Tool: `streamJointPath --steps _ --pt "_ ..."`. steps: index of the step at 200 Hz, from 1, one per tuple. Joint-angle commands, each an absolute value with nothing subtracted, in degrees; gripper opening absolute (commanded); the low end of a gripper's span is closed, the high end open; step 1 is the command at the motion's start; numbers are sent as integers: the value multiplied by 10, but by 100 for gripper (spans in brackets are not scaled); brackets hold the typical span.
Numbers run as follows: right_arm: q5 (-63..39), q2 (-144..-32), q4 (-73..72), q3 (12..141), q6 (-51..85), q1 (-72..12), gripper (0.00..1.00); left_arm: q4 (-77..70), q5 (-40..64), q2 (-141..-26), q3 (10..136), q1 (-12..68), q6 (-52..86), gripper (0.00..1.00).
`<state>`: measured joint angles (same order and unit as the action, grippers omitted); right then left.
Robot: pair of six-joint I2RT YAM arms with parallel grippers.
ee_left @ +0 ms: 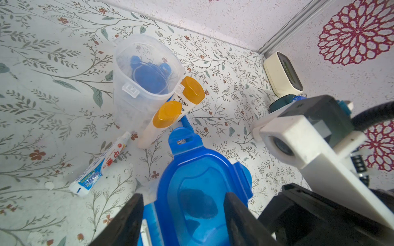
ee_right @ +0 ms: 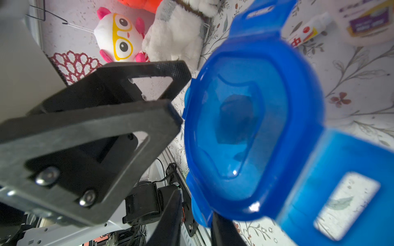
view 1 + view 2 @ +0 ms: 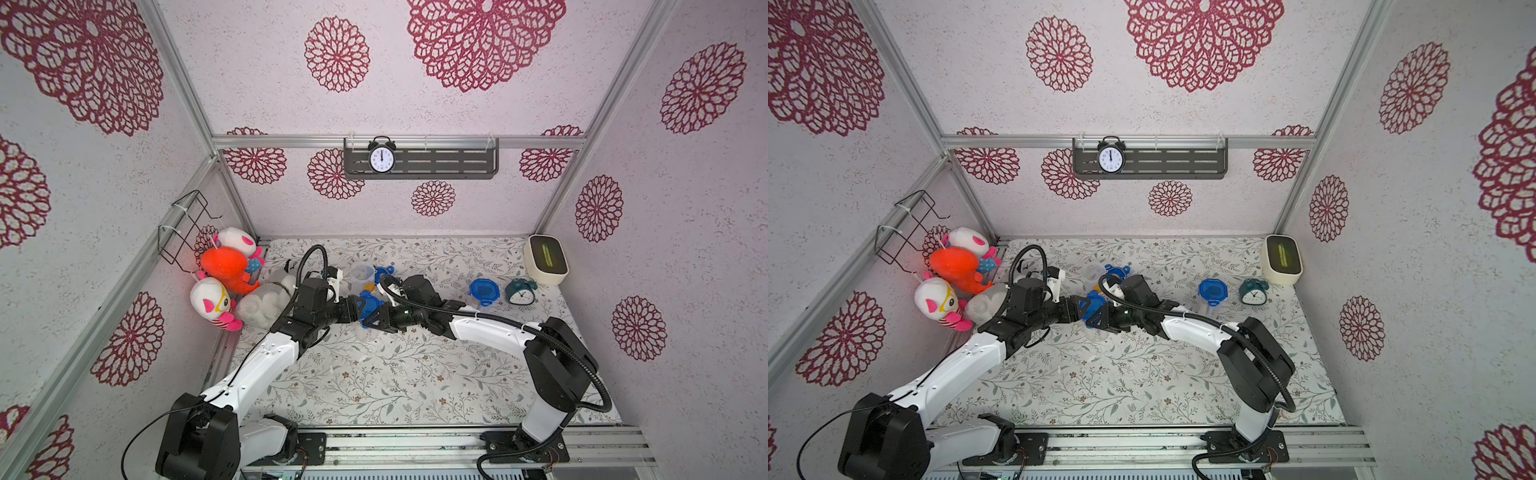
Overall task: Pack away toiletry kits
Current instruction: Close the fastener on the container.
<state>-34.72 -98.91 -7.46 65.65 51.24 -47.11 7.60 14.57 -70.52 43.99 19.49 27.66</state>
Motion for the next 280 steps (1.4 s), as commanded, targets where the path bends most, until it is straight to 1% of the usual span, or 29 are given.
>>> streamJointPath --steps 1,56,82,140,169,280 --pt "-345 -959 -99 656 525 -478 24 73 146 -696 443 191 269 64" --pt "-338 -964 -105 646 532 -483 24 84 142 -698 444 190 262 64" --pt "-327 -961 -91 642 521 -479 26 86 143 -702 443 192 263 63" --pt "-322 -944 -76 639 504 -471 26 88 135 -693 439 194 264 63" --pt "-312 -935 -56 641 486 -464 31 86 134 -693 437 197 268 62" --pt "-316 -943 -30 657 457 -443 35 82 140 -673 423 198 280 61"
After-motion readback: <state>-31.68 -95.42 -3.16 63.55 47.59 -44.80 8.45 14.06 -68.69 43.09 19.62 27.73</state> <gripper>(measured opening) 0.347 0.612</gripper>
